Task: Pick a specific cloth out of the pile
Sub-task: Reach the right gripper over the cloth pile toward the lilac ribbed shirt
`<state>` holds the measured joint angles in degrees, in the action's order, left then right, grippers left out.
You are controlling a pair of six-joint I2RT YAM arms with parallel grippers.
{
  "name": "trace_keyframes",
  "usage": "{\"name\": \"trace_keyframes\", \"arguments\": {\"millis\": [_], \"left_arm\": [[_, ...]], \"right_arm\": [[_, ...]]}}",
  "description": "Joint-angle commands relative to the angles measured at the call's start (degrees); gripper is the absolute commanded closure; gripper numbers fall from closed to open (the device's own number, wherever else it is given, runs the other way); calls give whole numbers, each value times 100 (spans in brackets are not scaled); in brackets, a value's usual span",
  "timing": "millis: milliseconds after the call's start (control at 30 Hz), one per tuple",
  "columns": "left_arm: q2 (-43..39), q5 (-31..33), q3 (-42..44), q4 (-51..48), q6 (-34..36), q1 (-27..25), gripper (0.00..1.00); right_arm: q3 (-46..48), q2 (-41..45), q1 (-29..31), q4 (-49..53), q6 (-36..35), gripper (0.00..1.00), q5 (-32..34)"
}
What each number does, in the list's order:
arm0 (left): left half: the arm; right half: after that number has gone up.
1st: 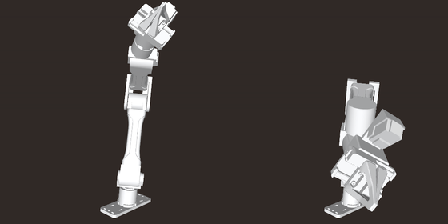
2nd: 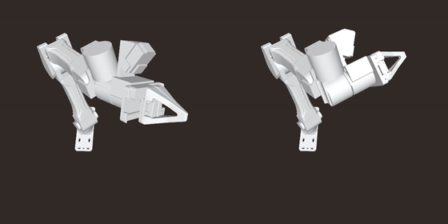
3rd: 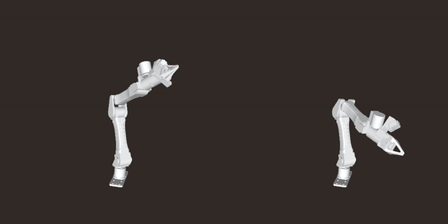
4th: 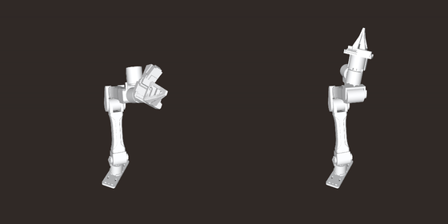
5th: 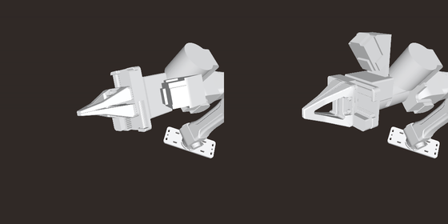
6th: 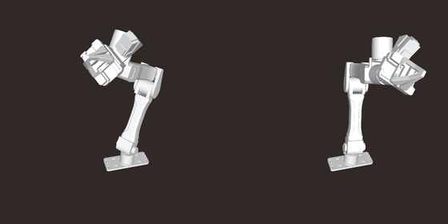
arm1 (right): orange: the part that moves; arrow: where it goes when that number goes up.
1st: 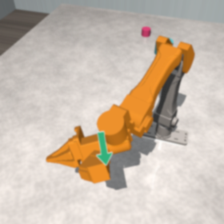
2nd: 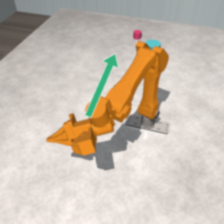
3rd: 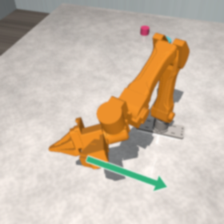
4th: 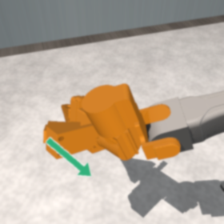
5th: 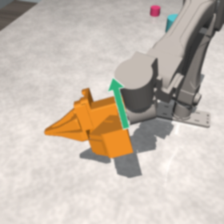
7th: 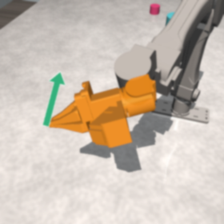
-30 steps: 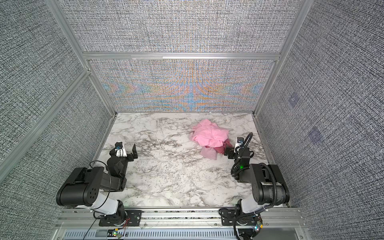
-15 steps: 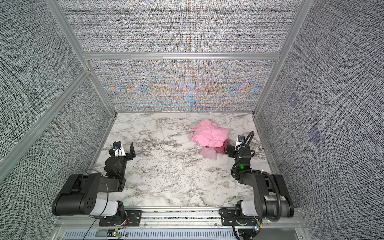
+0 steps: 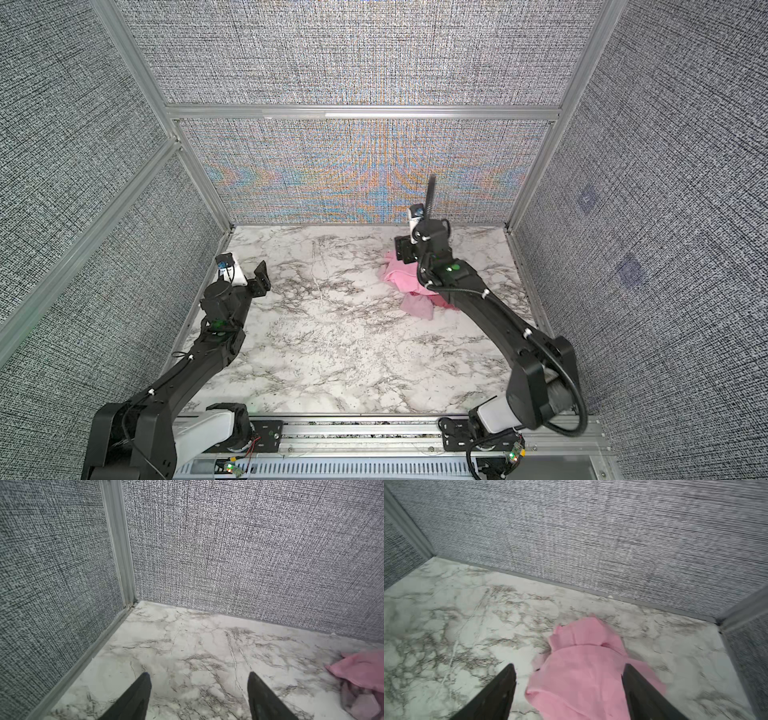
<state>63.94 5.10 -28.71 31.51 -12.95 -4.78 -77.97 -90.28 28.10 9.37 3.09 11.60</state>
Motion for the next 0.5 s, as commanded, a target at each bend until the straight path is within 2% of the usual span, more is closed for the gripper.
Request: {"name": "trace_keyframes", "arguments": {"millis": [0,200,467], "left_arm": [[-95,-245,-166,-606,-590,-22,25],[-292,-370,-275,-871,-686,-26,25],[-418,-324,-189,-861,-533,-26,25]], "right_arm": [[-671,-714,238,1024,154,23,-113],[-1943,-2139,458,1474,352,39,-185],[-2690,-3160,494,1689,569,55,-203]]}}
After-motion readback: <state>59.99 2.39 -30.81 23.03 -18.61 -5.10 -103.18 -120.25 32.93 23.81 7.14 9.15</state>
